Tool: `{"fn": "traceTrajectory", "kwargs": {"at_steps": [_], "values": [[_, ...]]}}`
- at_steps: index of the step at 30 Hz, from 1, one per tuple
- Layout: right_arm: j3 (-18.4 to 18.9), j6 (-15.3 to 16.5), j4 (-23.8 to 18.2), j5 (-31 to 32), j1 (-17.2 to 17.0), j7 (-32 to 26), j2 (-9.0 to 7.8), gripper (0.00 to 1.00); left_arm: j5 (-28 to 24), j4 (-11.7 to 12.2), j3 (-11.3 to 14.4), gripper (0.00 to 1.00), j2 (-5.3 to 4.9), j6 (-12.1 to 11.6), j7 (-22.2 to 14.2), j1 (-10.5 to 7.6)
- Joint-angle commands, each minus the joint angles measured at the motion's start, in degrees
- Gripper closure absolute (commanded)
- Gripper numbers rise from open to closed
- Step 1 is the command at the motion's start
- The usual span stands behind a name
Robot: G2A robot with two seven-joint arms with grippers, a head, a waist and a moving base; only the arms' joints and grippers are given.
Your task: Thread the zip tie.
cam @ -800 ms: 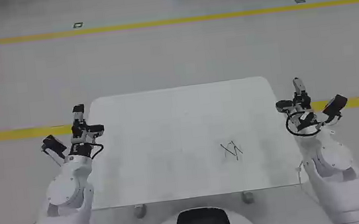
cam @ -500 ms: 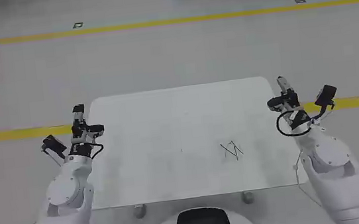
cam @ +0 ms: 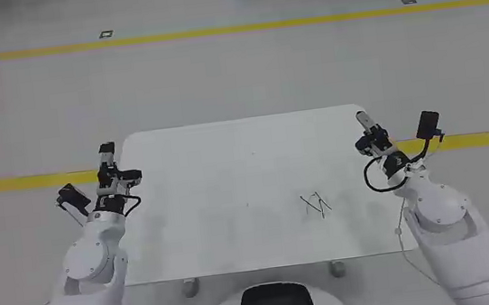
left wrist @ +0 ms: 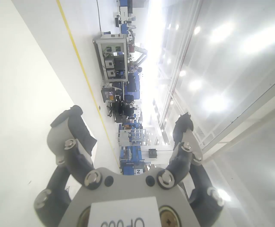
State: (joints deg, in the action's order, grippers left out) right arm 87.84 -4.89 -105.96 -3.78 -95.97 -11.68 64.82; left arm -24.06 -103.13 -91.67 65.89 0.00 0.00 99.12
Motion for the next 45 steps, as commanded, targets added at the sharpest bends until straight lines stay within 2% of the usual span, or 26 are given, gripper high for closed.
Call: {"fn": "traceTrajectory", "kwargs": {"at_steps": [1, 6, 11, 13, 26, 28, 32, 40, 42, 45], "values": [[-0.73, -0.62, -0.94, 3.95, 1.17, -2.7, -0.23, 0.0, 0.0, 0.0, 0.0, 0.0, 0.0, 0.0, 0.0, 0.0], [-3.02, -5.97, -1.08, 13.07, 5.91, -10.91, -0.82, 0.0, 0.0, 0.0, 0.0, 0.0, 0.0, 0.0, 0.0, 0.0], [-8.15, -11.92, 0.73, 24.64, 10.29, -18.98, -1.24, 0.0, 0.0, 0.0, 0.0, 0.0, 0.0, 0.0, 0.0, 0.0], [-9.64, -11.38, 1.3, 27.71, 10.71, -21.36, -1.39, 0.0, 0.0, 0.0, 0.0, 0.0, 0.0, 0.0, 0.0, 0.0], [-9.64, -11.38, 1.3, 27.71, 10.71, -21.36, -1.39, 0.0, 0.0, 0.0, 0.0, 0.0, 0.0, 0.0, 0.0, 0.0], [-11.98, -11.58, 1.23, 35.53, 11.45, -24.72, -1.76, 0.0, 0.0, 0.0, 0.0, 0.0, 0.0, 0.0, 0.0, 0.0], [-15.51, -14.47, 1.15, 43.21, 14.49, -31.17, -1.88, 0.0, 0.0, 0.0, 0.0, 0.0, 0.0, 0.0, 0.0, 0.0], [-20.55, -14.59, 3.95, 54.0, 17.37, -40.83, -1.26, 0.0, 0.0, 0.0, 0.0, 0.0, 0.0, 0.0, 0.0, 0.0], [-22.68, -13.85, 4.3, 58.51, 17.71, -43.65, -1.24, 0.0, 0.0, 0.0, 0.0, 0.0, 0.0, 0.0, 0.0, 0.0], [-22.68, -13.85, 4.3, 58.51, 17.71, -43.65, -1.24, 0.0, 0.0, 0.0, 0.0, 0.0, 0.0, 0.0, 0.0, 0.0]]}}
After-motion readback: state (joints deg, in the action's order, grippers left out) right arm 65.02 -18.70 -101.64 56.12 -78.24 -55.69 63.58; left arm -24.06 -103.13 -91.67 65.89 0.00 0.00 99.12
